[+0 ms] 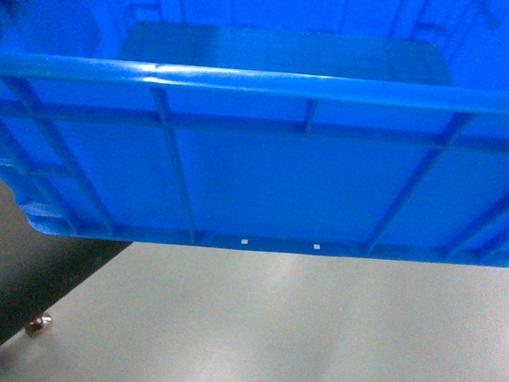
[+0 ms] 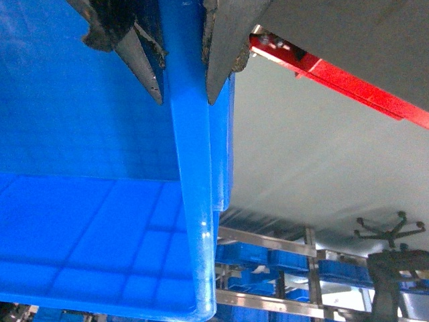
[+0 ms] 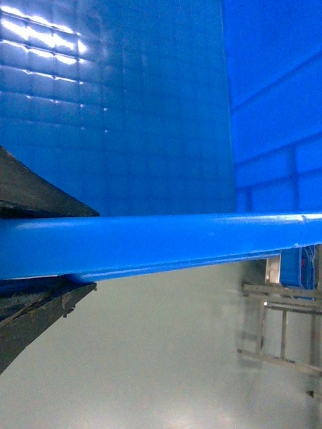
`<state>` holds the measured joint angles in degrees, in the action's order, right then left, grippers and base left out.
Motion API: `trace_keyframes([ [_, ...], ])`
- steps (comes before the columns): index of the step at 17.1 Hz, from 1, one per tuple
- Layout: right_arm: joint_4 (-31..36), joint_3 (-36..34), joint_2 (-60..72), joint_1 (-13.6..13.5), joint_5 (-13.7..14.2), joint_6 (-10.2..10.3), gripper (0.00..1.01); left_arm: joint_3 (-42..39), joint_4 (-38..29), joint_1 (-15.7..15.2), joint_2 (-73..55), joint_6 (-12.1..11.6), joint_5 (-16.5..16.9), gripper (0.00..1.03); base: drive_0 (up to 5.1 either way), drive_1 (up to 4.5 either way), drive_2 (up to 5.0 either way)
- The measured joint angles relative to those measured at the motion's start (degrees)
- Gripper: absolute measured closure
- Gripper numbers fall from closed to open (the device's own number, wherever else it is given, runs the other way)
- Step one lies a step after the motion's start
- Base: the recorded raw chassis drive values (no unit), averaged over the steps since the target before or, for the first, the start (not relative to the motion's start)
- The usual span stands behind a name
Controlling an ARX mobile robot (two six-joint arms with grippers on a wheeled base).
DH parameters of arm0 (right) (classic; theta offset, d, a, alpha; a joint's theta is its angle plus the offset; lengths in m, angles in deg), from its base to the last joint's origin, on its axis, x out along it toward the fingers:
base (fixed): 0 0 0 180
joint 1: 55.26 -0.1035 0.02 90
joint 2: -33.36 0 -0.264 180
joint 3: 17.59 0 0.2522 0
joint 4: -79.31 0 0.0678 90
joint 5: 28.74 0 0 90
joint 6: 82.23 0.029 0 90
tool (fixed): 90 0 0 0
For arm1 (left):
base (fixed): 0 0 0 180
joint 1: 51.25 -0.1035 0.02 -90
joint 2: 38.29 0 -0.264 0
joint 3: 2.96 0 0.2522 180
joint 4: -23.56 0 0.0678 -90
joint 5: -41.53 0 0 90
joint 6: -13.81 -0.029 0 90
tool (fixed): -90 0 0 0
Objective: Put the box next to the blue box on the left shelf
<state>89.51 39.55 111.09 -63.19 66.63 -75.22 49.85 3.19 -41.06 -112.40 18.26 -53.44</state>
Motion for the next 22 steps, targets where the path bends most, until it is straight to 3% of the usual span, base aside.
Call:
trace_keyframes([
  [22,-0.04,0.0,0.0,0.0,0.0,-0.02,0.84,0.0,0.02,0.0,0.0,0.0,-0.02,0.93,-1.5,-1.49,-1.5],
])
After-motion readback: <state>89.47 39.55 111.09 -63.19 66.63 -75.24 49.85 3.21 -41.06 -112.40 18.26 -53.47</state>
